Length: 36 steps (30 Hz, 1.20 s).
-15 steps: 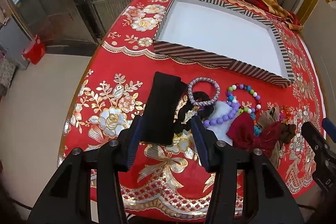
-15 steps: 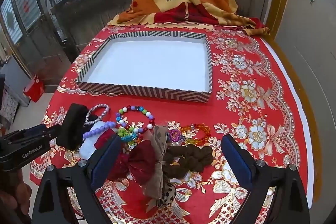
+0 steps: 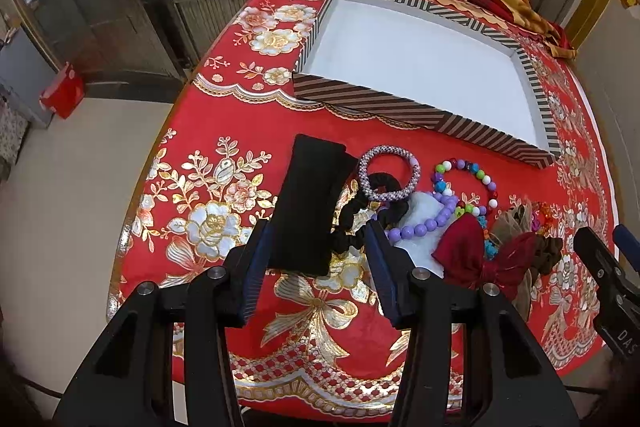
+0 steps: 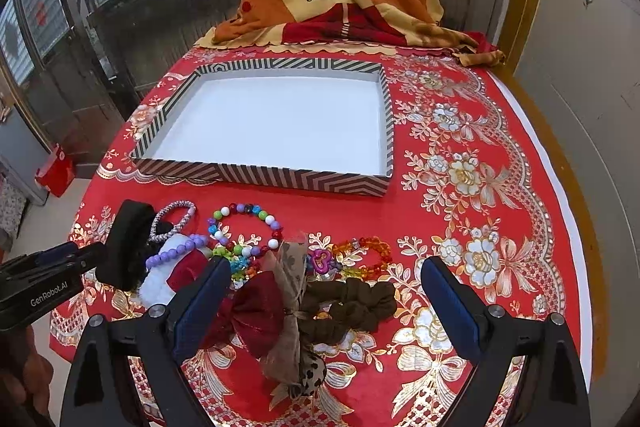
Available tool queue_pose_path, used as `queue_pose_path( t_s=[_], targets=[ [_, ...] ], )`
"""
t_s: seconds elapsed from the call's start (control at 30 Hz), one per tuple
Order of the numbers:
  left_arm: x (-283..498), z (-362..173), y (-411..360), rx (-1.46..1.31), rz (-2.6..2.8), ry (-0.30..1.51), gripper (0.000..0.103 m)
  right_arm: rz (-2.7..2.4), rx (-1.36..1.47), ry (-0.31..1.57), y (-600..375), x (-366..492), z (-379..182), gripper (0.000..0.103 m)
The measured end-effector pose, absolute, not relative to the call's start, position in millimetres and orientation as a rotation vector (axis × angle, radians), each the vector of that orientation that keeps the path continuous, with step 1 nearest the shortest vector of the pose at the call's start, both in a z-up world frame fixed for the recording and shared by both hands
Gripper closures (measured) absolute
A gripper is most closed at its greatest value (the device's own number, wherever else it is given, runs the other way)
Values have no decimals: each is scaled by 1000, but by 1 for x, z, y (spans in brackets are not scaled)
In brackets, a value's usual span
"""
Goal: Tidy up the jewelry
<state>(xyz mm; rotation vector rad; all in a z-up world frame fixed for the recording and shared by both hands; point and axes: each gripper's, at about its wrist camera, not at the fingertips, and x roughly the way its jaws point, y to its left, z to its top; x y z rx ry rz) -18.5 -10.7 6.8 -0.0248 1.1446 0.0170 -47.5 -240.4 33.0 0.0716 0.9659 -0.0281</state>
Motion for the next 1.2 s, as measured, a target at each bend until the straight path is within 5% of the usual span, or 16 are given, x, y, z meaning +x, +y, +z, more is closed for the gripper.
queue_pose_path(
  t_s=[1.2],
  targets=[
    [-3,-7,-11,-40,13,1196,56,-23,115,1032,-249,-33,21,8]
  ],
)
